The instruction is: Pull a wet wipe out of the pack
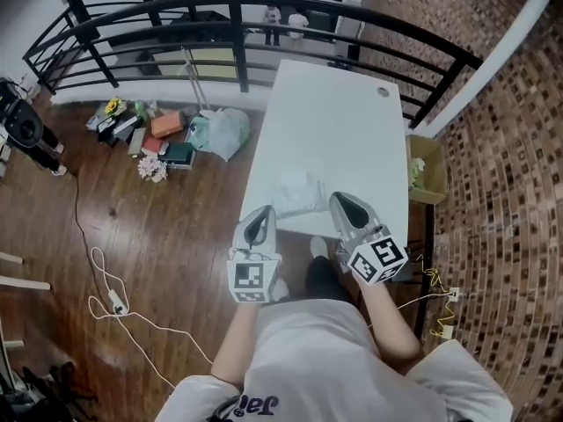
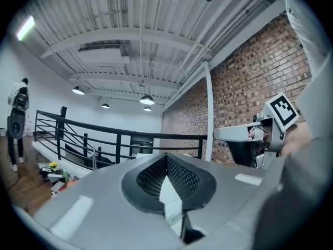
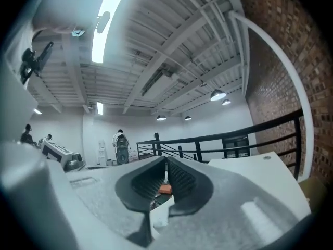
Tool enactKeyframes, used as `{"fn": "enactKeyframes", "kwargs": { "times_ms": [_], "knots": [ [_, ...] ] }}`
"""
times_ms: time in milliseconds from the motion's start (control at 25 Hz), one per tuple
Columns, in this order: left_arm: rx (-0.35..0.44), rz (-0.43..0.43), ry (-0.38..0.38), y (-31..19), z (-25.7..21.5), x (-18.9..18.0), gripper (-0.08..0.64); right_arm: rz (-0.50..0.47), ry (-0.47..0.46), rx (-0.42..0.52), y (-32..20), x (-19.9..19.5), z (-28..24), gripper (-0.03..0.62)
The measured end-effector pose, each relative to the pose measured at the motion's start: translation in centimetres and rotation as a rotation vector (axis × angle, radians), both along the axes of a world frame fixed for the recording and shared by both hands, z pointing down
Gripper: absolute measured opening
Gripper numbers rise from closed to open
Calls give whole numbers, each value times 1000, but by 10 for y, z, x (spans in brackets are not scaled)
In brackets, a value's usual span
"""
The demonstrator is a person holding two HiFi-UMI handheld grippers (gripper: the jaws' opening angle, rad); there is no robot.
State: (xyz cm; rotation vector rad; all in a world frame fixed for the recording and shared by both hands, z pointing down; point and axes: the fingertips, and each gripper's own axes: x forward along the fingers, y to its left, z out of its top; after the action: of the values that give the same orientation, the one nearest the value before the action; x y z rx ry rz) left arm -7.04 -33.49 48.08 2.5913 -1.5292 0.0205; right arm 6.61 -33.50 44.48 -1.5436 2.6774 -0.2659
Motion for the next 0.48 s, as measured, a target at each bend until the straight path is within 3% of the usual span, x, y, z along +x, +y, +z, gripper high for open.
{"fn": "enactKeyframes", "kwargs": {
  "times_ms": [200,480],
  "knots": [
    [47,-23,7,0,-25,-5,15,-19,90,63,9,-17,-16,6],
    [75,-63,21,2,-38,0,15,-59,122,80,12,-20,-22,6]
  ]
}}
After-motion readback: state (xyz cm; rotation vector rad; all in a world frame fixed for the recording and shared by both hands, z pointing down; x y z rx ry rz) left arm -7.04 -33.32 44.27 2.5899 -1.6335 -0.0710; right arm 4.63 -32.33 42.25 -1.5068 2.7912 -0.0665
